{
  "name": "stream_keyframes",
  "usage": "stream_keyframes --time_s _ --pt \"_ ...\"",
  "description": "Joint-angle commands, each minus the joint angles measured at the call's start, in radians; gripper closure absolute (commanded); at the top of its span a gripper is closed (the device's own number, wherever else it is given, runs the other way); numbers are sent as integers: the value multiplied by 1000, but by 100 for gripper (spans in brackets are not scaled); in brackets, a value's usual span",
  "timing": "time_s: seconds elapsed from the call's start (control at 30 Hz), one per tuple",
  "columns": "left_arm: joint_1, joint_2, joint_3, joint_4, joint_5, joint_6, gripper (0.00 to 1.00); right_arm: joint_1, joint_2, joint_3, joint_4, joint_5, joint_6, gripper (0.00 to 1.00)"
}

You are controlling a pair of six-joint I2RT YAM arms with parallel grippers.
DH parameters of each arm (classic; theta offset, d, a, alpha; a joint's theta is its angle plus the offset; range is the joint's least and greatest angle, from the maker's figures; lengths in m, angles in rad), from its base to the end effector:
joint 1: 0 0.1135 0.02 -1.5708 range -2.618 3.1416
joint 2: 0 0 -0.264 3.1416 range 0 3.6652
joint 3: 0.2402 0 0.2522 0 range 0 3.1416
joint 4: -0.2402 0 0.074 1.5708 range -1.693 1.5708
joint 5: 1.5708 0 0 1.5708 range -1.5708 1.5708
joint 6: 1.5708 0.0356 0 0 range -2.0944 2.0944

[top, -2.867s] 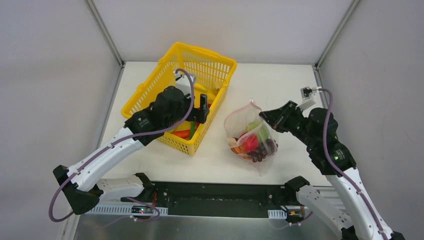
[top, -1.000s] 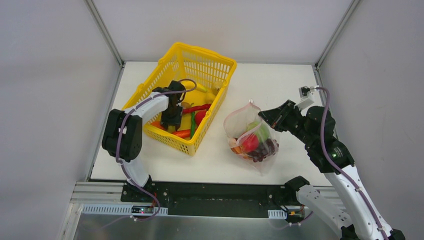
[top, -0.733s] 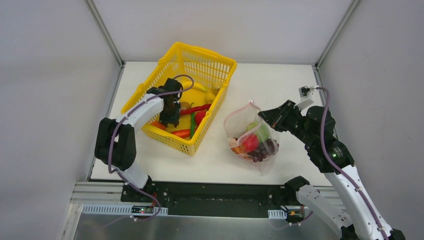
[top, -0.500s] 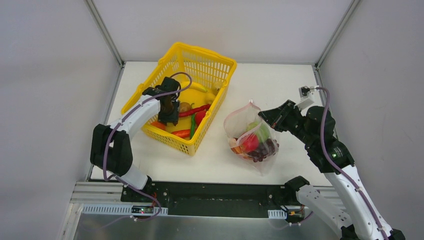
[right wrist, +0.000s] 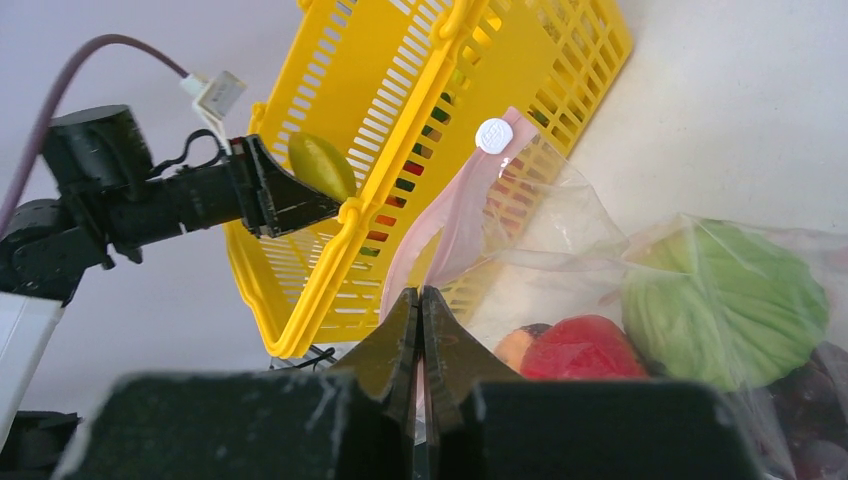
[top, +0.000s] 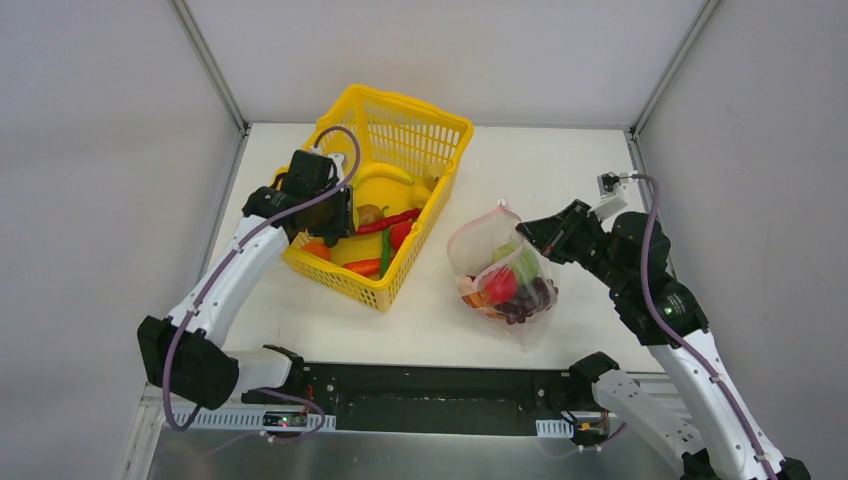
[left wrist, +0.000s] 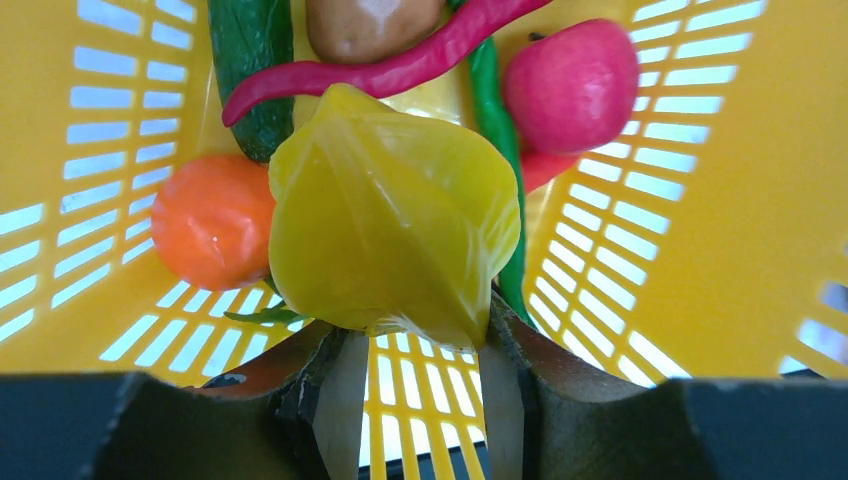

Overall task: Place the food in the zip-top bag and seal the zipper
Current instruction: Pick up the fake fruit from the bin, then place the fake fruit in the zipper food storage bag.

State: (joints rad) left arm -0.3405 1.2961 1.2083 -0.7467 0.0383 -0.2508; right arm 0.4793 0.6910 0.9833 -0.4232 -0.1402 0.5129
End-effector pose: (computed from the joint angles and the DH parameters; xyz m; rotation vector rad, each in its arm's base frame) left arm 0.2552 -0.0919 0.3247 0.1269 2.4259 -0.3175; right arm 0.1238 0.0700 0.3955 -0.0793 1.7743 0.8495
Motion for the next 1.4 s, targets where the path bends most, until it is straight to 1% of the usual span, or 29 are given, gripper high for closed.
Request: stream_keyframes --time_s 0.0,0.3,0.5,0.57,0.67,0.73,0.83,0.93,1.03,1.17,1.37 --pt "-2 -114 16 56 85 -23 66 -5 -2 12 67 -16 20 97" --pt "-2 -275 -32 177 224 -69 66 -4 -10 12 64 -9 18 97" --pt "-5 -319 -43 229 332 -118 67 -4 -8 11 64 -18 24 97" --pt "-23 -326 -44 262 360 -144 67 -4 -10 8 66 -17 27 97" --pt "-88 -328 -36 320 365 -167 67 -4 -9 8 69 -22 31 97" --pt "-159 -309 -14 351 362 -174 67 -5 -6 8 73 -26 33 97" --pt "-264 -254 48 349 329 -153 67 -5 -7 9 72 -34 36 97" --pt "-339 -196 106 352 338 -128 67 -4 -12 9 73 -38 36 97" --pt "-394 -140 160 341 350 -95 67 -4 -17 9 72 -37 36 97" --pt "-461 -53 203 359 420 -59 66 -5 -18 10 73 -46 36 97" --pt "-546 69 261 363 438 -23 66 -5 -17 11 80 -56 37 97"
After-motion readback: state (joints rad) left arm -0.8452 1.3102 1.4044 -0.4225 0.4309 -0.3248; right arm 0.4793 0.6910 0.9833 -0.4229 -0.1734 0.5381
